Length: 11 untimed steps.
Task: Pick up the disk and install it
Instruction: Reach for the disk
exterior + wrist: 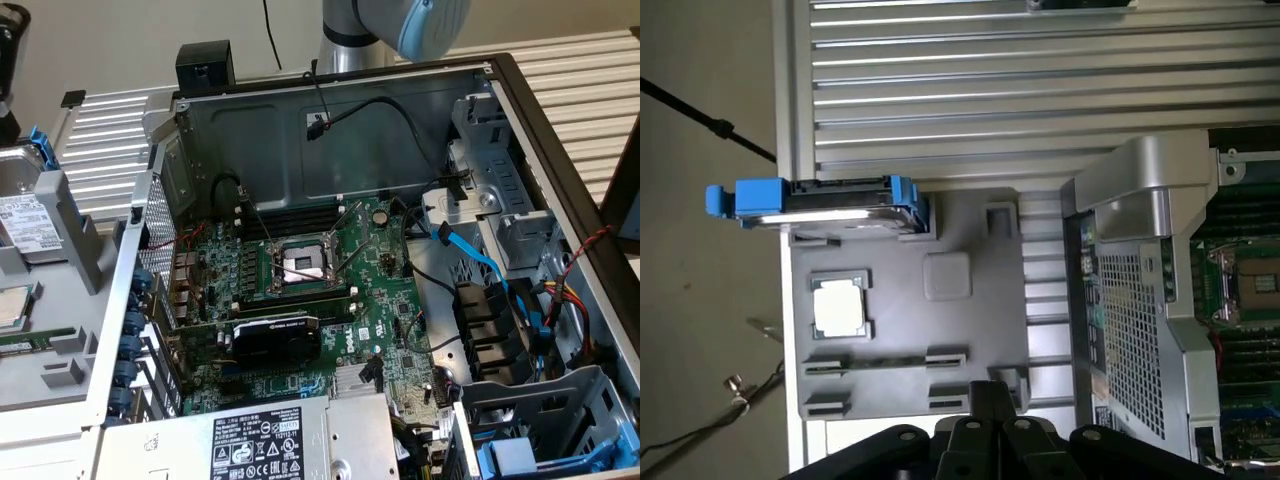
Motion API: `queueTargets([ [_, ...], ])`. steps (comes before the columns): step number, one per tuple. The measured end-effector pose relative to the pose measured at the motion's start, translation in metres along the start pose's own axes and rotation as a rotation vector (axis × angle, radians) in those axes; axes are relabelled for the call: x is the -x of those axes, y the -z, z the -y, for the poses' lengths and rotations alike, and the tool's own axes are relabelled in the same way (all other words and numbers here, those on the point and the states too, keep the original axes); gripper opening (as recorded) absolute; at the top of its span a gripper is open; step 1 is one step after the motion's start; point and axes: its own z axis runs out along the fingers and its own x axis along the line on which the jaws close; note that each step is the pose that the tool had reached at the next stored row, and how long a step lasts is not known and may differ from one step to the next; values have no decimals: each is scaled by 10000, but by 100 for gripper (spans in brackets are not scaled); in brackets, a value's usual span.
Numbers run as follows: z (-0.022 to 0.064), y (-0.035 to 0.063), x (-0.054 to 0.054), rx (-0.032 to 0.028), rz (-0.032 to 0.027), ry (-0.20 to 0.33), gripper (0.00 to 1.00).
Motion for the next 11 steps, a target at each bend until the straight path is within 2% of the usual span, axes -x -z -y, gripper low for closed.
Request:
queueTargets([
  [6,-178,-7,-91,-25,2,0,11],
  [11,-248,-7,-255,-30,2,1,11],
])
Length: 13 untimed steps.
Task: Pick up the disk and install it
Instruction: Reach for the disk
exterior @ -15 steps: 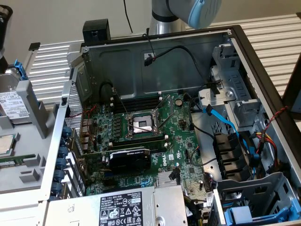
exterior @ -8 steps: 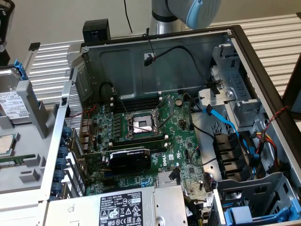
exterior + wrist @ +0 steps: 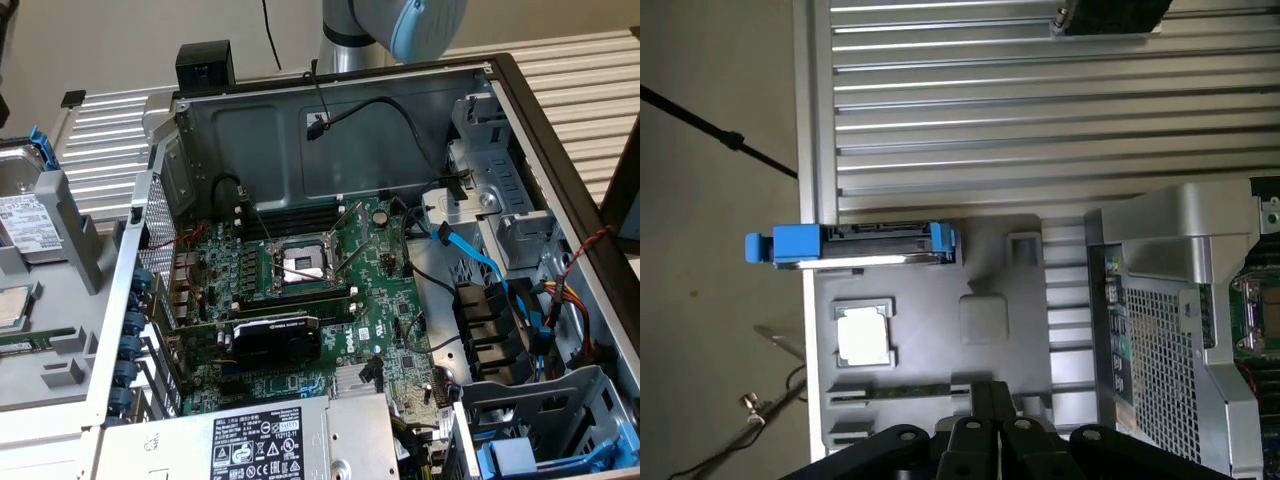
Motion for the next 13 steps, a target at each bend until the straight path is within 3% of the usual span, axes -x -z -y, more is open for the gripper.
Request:
queueTargets([
  [8,-95,1,-246,0,0,-1,11],
  [13,-233,-4,-353,0,1,-1,11],
])
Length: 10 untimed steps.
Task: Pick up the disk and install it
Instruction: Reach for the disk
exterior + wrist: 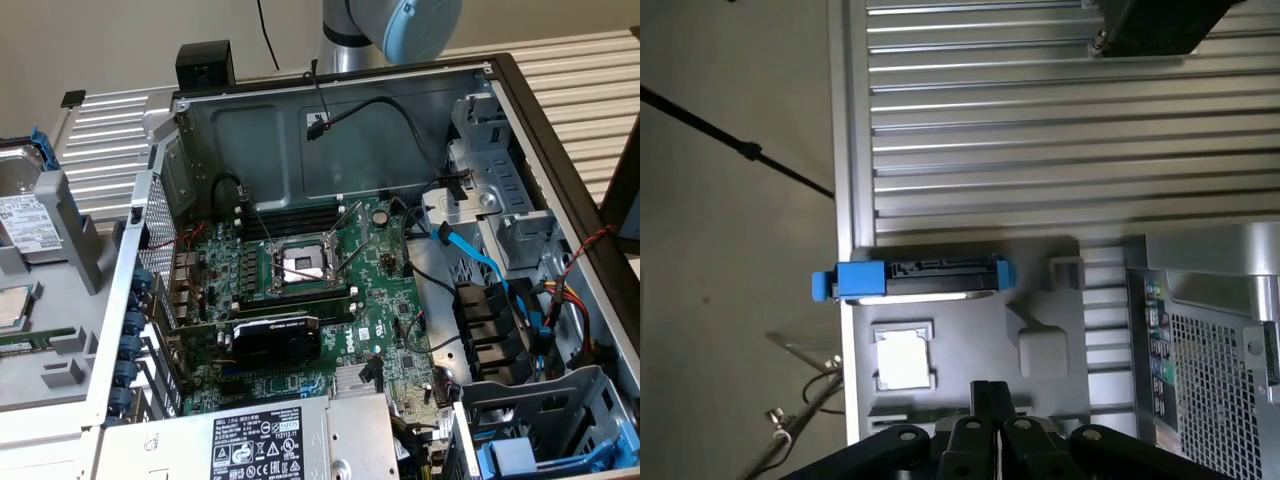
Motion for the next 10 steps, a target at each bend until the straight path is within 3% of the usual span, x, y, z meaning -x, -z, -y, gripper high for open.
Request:
queueTargets([
  [6,-140,-3,-144,0,-1,1,11],
  [10,-161,-2,-271,0,0,2,11],
])
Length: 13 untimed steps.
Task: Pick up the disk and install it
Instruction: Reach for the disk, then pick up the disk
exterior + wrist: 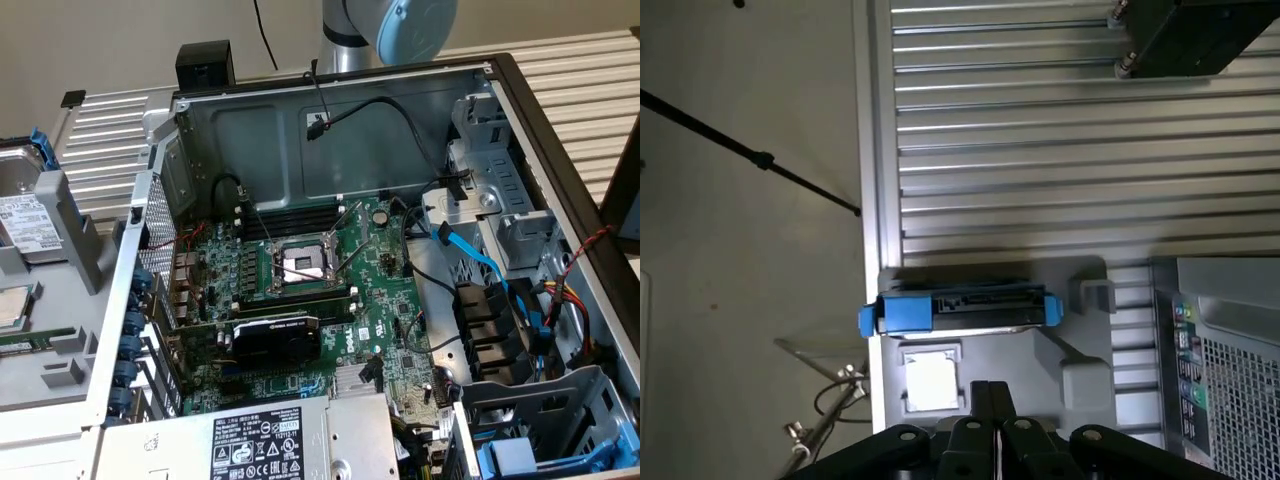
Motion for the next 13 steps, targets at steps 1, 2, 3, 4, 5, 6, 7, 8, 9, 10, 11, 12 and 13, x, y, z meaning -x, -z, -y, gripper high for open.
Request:
queueTargets([
  [1,1,1,-15,0,-1,1,11],
  [2,2,1,-21,0,-1,1,11],
  [3,2,1,-21,1,-1,2,11],
  [4,2,1,-21,0,0,3,11],
  [5,2,1,-22,0,-1,2,11],
  [6,2,1,-22,0,0,2,11],
  [7,2,1,-22,0,-1,2,11],
  [8,2,1,-22,1,-1,2,11],
  [9,2,1,-22,0,-1,2,11],
  [10,2,1,-22,0,-1,2,11],
  [11,2,1,-22,0,-1,1,11],
  [12,2,1,-22,0,0,2,11],
  [13,2,1,-22,0,0,2,11],
])
